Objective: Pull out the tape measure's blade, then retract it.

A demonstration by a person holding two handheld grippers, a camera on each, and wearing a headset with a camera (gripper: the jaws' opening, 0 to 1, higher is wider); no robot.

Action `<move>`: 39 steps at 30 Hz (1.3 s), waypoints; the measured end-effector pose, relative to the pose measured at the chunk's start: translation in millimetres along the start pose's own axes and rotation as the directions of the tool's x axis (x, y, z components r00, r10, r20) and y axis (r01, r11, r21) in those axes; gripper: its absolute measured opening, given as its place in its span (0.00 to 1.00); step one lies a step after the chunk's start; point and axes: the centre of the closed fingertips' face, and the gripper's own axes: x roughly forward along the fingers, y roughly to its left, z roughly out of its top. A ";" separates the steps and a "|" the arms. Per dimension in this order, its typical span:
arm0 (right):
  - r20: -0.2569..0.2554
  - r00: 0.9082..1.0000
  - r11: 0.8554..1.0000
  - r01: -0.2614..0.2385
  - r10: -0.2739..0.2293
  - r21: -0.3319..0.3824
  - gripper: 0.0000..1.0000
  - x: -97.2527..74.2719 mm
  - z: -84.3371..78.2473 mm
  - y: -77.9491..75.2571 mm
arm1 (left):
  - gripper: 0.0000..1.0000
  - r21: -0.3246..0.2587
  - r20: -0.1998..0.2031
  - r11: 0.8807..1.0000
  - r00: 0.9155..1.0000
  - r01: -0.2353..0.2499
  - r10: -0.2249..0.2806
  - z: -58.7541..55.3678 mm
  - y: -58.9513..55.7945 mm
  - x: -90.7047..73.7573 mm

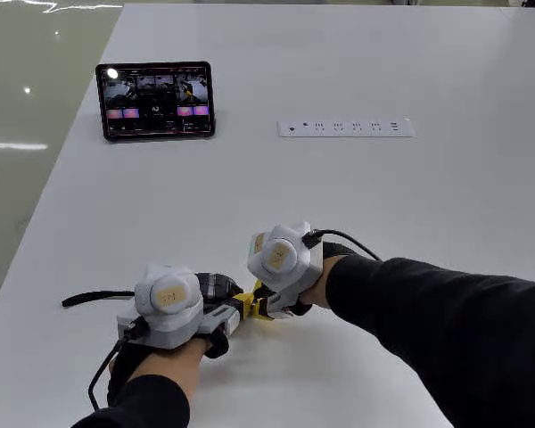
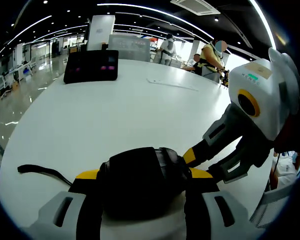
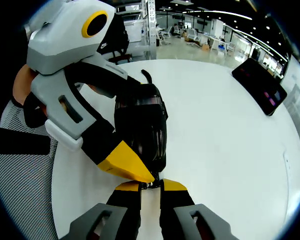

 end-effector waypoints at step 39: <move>-0.001 0.999 0.999 0.041 -0.041 -0.015 0.12 4.4 3.4 0.4 | 0.64 0.013 0.002 1.000 1.000 0.003 -0.003 -0.9 1.4 1.3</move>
